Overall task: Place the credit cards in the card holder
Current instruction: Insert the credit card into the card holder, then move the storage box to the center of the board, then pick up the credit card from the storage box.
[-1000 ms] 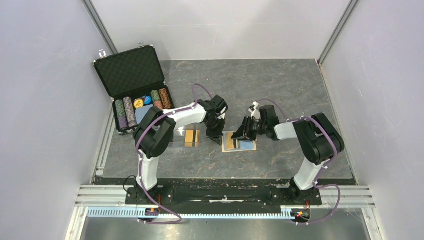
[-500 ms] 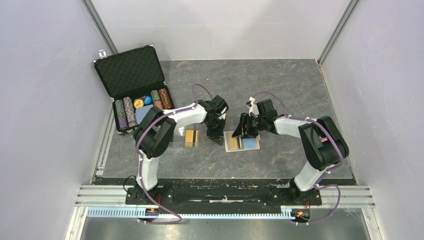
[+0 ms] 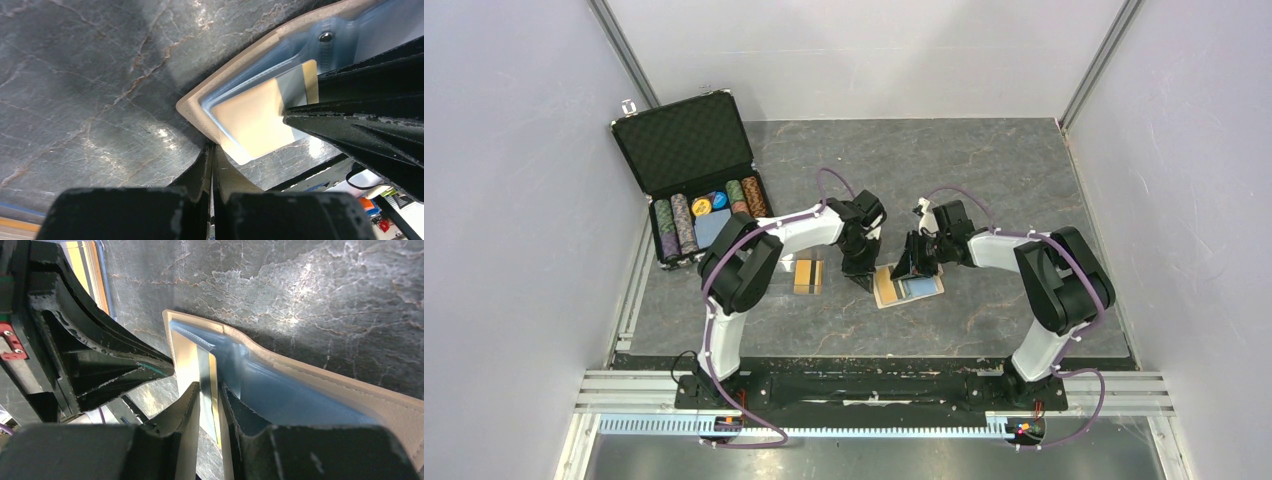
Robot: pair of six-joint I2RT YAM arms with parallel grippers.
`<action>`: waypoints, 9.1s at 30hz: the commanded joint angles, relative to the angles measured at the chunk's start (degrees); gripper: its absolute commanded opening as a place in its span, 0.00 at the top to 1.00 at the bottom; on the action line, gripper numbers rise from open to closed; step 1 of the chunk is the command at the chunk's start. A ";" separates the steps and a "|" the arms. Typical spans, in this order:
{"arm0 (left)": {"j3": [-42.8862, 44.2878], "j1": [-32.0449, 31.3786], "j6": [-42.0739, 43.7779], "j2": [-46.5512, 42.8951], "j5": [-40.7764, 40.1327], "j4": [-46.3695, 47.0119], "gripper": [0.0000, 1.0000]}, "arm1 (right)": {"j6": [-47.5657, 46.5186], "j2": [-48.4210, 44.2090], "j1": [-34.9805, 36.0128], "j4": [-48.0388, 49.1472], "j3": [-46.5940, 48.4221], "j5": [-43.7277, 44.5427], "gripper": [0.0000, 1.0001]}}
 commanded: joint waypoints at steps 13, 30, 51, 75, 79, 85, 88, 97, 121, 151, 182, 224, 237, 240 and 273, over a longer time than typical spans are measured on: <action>1.83 -1.30 2.89 -11.87 -11.42 0.91 0.85 | -7.92 -4.52 1.18 -9.78 5.52 8.57 0.45; -21.91 20.40 -1.89 -34.48 4.59 13.05 0.65 | -11.02 -7.11 2.50 -13.51 11.65 12.13 0.22; -18.13 33.69 16.93 -41.99 -27.72 -15.17 0.54 | -5.76 13.82 20.12 -14.92 35.27 6.51 0.18; -20.68 35.18 17.98 -31.40 -14.25 -10.81 0.78 | -13.06 13.78 20.87 -25.11 43.47 18.35 0.42; -21.91 35.18 14.38 -31.40 -7.12 -8.26 0.85 | -12.87 11.48 20.86 -24.66 44.60 19.24 0.42; -26.30 34.19 5.89 -31.28 -2.03 -1.64 0.98 | -11.70 10.81 20.87 -23.21 45.27 17.31 0.44; -27.88 32.84 2.07 -32.05 -1.86 1.77 0.98 | -11.26 11.58 20.79 -22.59 44.72 15.57 0.45; -27.16 25.06 -6.45 -30.36 -5.18 6.34 0.98 | -9.30 15.32 20.79 -20.29 43.77 11.85 0.57; -27.39 21.83 -6.45 -31.62 -5.66 9.15 0.95 | -10.83 25.38 20.69 -22.49 44.64 14.48 0.70; -24.67 17.89 -5.68 -27.81 -7.71 7.58 0.98 | -7.14 21.32 20.76 -20.11 45.14 8.46 1.00; -22.61 16.27 -4.68 -25.94 -9.63 5.62 0.98 | -2.69 20.68 20.83 -11.83 39.12 3.38 0.85; -22.26 16.02 -3.77 -24.92 -9.14 5.26 0.98 | 5.33 18.37 20.69 6.34 32.14 -5.07 0.86; -22.35 15.98 -3.67 -24.92 -9.07 5.26 0.98 | -1.94 21.91 20.69 -5.15 35.97 -0.40 0.60; -22.35 15.98 -3.67 -25.04 -9.14 5.20 0.98 | -2.09 21.44 20.70 -5.24 36.00 -0.29 0.54; -15.25 20.11 2.34 -38.16 -16.98 -6.32 0.60 | 1.02 -0.31 11.47 2.78 23.15 -5.28 1.00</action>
